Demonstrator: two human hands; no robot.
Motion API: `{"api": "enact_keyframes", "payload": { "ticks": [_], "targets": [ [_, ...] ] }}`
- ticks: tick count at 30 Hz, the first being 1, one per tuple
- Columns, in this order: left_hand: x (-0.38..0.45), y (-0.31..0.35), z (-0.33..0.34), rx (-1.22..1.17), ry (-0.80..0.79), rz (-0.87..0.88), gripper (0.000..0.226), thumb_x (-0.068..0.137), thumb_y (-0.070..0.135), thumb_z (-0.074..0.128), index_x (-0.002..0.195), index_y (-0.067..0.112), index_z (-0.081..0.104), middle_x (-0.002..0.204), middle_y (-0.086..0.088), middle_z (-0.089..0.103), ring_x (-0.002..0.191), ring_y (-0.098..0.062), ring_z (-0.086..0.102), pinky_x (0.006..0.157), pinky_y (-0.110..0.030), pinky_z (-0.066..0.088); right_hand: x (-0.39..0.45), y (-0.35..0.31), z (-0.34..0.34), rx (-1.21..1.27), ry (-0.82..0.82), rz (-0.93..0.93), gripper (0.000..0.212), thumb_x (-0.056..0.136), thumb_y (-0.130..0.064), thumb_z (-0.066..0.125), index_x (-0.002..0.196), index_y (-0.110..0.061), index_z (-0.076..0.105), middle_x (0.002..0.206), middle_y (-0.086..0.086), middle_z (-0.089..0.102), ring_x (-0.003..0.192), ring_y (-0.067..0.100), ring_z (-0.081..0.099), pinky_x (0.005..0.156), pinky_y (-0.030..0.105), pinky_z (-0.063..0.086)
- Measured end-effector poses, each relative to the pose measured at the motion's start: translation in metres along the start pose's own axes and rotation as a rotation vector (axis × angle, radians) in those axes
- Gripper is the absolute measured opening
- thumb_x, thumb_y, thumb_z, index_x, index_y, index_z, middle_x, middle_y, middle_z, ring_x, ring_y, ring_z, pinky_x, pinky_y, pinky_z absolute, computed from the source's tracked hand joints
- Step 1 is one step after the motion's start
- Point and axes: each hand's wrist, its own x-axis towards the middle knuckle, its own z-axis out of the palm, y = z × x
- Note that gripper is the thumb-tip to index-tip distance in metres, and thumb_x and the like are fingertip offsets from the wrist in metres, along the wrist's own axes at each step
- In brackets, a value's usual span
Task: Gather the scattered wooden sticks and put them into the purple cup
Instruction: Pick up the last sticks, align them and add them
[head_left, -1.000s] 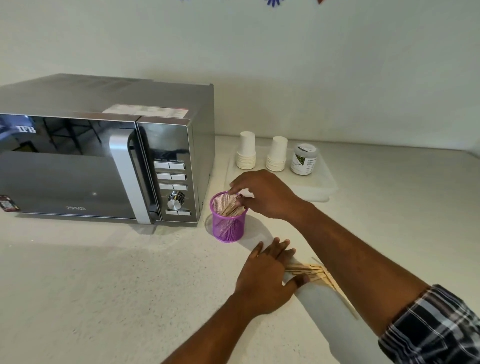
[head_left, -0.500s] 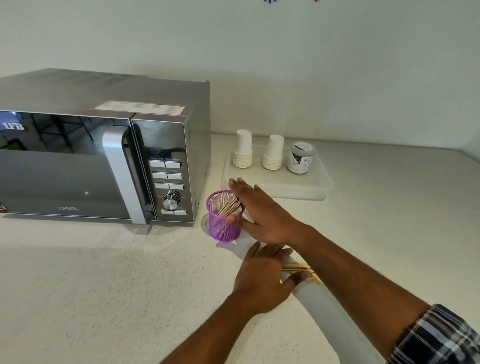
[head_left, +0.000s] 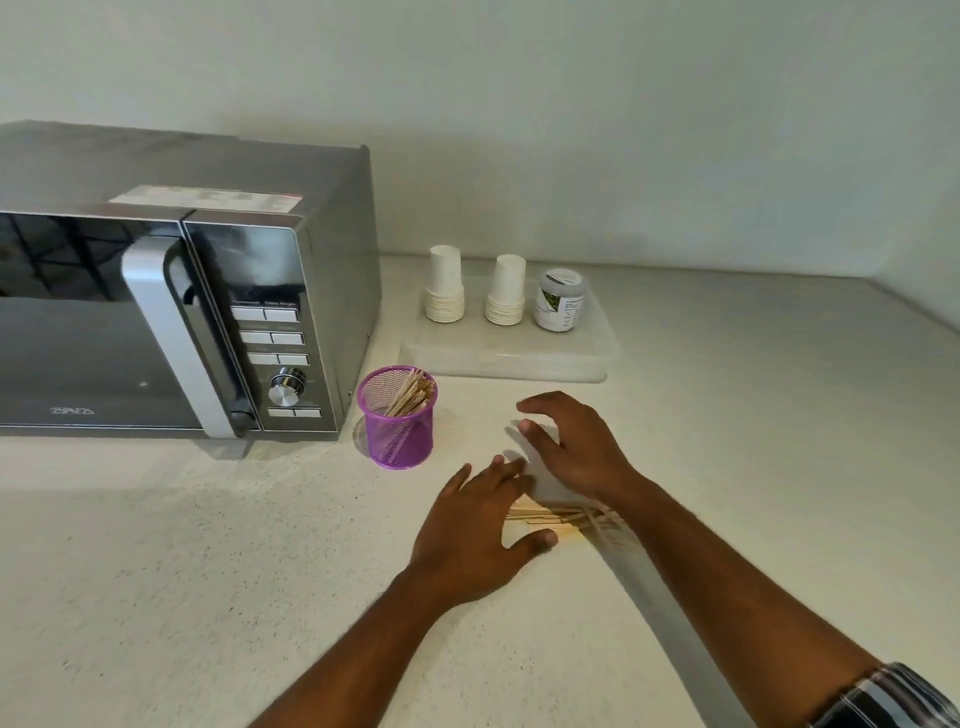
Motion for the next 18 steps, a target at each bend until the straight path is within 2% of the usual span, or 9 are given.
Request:
{"api": "enact_keyframes", "payload": {
  "ticks": [2, 4, 6, 8, 11, 13, 15, 18],
  "targets": [
    [-0.001, 0.000, -0.001, 0.018, -0.033, -0.007, 0.092, 0.083, 0.091, 0.025, 0.158, 0.040, 0.021, 0.166, 0.022, 0.008, 0.153, -0.001, 0.001, 0.128, -0.040, 0.004, -0.020, 0.023, -0.006, -0.021, -0.031, 0.035, 0.032, 0.103, -0.036, 0.055, 0.129, -0.021, 0.066, 0.136, -0.002, 0.065, 0.125, 0.017, 0.060, 0.107, 0.032, 0.046],
    [-0.005, 0.000, -0.004, -0.037, -0.026, -0.038, 0.094, 0.081, 0.090, 0.031, 0.159, 0.040, 0.016, 0.163, 0.025, 0.000, 0.149, 0.003, -0.007, 0.126, -0.035, 0.004, -0.041, 0.041, -0.014, -0.005, -0.030, 0.084, 0.033, 0.103, -0.035, 0.056, 0.130, -0.019, 0.066, 0.137, -0.001, 0.064, 0.128, 0.018, 0.059, 0.109, 0.035, 0.046],
    [-0.010, 0.001, -0.005, -0.085, 0.020, -0.076, 0.096, 0.082, 0.088, 0.033, 0.160, 0.036, 0.016, 0.165, 0.022, 0.000, 0.152, -0.001, -0.007, 0.127, -0.035, 0.007, -0.065, 0.060, -0.025, -0.007, 0.053, 0.152, 0.036, 0.101, -0.034, 0.058, 0.132, -0.018, 0.065, 0.141, 0.001, 0.062, 0.134, 0.020, 0.055, 0.114, 0.037, 0.042],
    [-0.019, 0.002, -0.005, -0.028, 0.044, -0.161, 0.099, 0.085, 0.085, 0.027, 0.162, 0.027, 0.011, 0.169, 0.011, -0.003, 0.155, -0.012, -0.010, 0.127, -0.037, 0.005, -0.087, 0.071, -0.035, -0.071, 0.117, 0.255, 0.047, 0.101, -0.040, 0.056, 0.139, -0.012, 0.059, 0.149, 0.005, 0.056, 0.143, 0.024, 0.046, 0.119, 0.043, 0.036],
    [-0.029, 0.021, 0.002, 0.107, 0.003, -0.265, 0.103, 0.085, 0.083, 0.015, 0.162, 0.016, -0.001, 0.169, -0.005, -0.013, 0.154, -0.024, -0.017, 0.126, -0.038, -0.001, -0.119, 0.081, -0.048, -0.210, 0.027, 0.436, 0.083, 0.097, -0.066, 0.027, 0.151, -0.005, 0.039, 0.161, 0.016, 0.037, 0.153, 0.031, 0.027, 0.125, 0.047, 0.023],
    [-0.031, 0.035, 0.007, 0.122, -0.024, -0.265, 0.106, 0.084, 0.083, 0.010, 0.161, 0.013, -0.007, 0.167, -0.008, -0.019, 0.153, -0.025, -0.023, 0.126, -0.038, -0.006, -0.135, 0.079, -0.046, -0.249, -0.037, 0.450, 0.102, 0.088, -0.075, 0.007, 0.158, -0.003, 0.022, 0.168, 0.018, 0.020, 0.157, 0.031, 0.013, 0.128, 0.045, 0.011],
    [-0.029, 0.044, 0.011, 0.112, -0.053, -0.249, 0.108, 0.082, 0.085, 0.009, 0.160, 0.013, -0.013, 0.165, -0.007, -0.025, 0.151, -0.023, -0.027, 0.126, -0.039, -0.007, -0.145, 0.069, -0.038, -0.267, -0.097, 0.397, 0.108, 0.082, -0.077, -0.004, 0.162, -0.005, 0.004, 0.171, 0.014, 0.002, 0.159, 0.026, -0.005, 0.129, 0.042, -0.001],
    [-0.024, 0.058, 0.019, 0.098, -0.096, -0.185, 0.106, 0.085, 0.084, 0.014, 0.157, 0.016, -0.022, 0.162, -0.003, -0.034, 0.148, -0.019, -0.034, 0.126, -0.038, -0.008, -0.149, 0.057, -0.028, -0.234, -0.148, 0.292, 0.104, 0.084, -0.077, -0.005, 0.162, -0.007, -0.005, 0.171, 0.009, -0.007, 0.157, 0.021, -0.015, 0.130, 0.041, -0.003]
  ]
}}
